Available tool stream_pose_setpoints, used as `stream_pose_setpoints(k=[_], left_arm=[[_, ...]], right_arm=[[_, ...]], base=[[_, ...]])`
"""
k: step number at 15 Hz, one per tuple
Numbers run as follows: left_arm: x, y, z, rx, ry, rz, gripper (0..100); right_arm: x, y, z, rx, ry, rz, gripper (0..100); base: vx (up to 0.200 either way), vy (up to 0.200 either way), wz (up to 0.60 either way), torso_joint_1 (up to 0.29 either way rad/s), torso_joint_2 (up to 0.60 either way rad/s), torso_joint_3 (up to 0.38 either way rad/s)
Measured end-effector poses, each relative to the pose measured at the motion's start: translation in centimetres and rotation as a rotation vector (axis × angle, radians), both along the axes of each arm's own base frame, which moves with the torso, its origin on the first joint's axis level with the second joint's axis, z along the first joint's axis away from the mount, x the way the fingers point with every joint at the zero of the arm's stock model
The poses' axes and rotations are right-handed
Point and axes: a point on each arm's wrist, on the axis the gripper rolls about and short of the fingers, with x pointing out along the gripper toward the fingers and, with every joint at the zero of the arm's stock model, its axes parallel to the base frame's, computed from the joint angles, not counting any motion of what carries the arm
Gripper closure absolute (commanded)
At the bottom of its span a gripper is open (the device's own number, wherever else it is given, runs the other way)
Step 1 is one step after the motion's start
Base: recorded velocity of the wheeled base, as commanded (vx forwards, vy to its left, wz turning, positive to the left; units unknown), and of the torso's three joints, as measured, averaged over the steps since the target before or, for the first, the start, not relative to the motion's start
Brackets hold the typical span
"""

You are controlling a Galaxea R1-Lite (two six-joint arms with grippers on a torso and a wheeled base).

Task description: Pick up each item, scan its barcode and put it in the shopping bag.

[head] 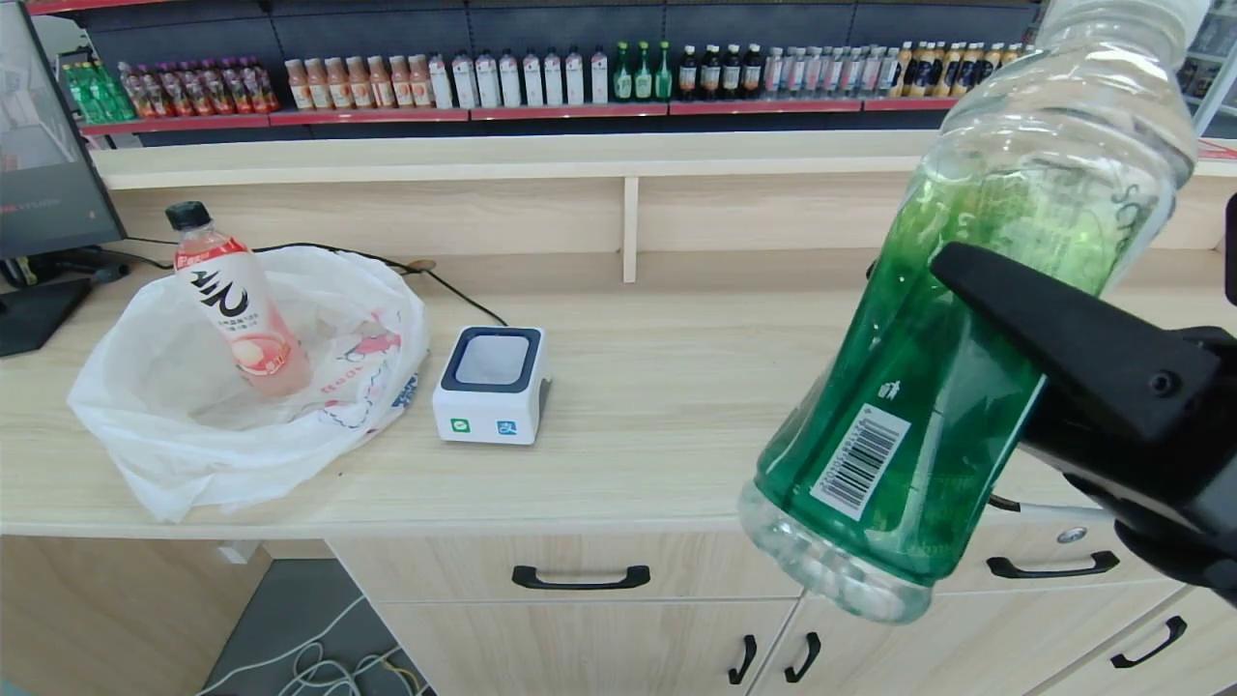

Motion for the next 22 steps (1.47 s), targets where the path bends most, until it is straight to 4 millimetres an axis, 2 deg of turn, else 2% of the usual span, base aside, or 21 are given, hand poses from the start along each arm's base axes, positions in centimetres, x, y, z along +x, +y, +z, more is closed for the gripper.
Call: stream_pose_setpoints(k=[3,6,9,12,14,16,19,22], left_arm=[[0.0,0.0,0.0,-0.002,0.000,0.000,0],[0.0,0.0,0.0,-0.003,0.000,0.001,0],[0.0,0.0,0.0,-0.003,0.000,0.001,0],[0.0,0.0,0.0,-0.004,0.000,0.001,0],[0.0,0.0,0.0,-0.004,0.000,0.001,0],[0.0,0.0,0.0,-0.004,0.000,0.000,0],[0.0,0.0,0.0,-0.006,0.000,0.001,0],[0.0,0.0,0.0,-0.010,0.000,0.001,0]], right_arm=[[0.4,0.2,-0.5,-0.086,-0.138,-0.131,100],[1.5,0.8,-2.1,-0.229,-0.269,-0.295,100],[3.1,1.6,-4.1,-0.360,-0.329,-0.379,100],[5.5,1.2,-4.6,-0.404,-0.285,-0.588,100],[6.2,1.0,-4.6,-0.391,-0.222,-0.712,100],[6.7,1.2,-3.8,-0.356,-0.229,-0.741,100],[7.0,1.7,-3.8,-0.357,-0.231,-0.735,100],[7.2,2.1,-4.0,-0.355,-0.228,-0.725,100]], base=[[0.000,0.000,0.00,0.000,0.00,0.000],[0.000,0.000,0.00,0.000,0.00,0.000],[0.000,0.000,0.00,0.000,0.00,0.000],[0.000,0.000,0.00,0.000,0.00,0.000],[0.000,0.000,0.00,0.000,0.00,0.000],[0.000,0.000,0.00,0.000,0.00,0.000],[0.000,0.000,0.00,0.000,0.00,0.000],[0.000,0.200,0.00,-0.004,0.00,0.001]])
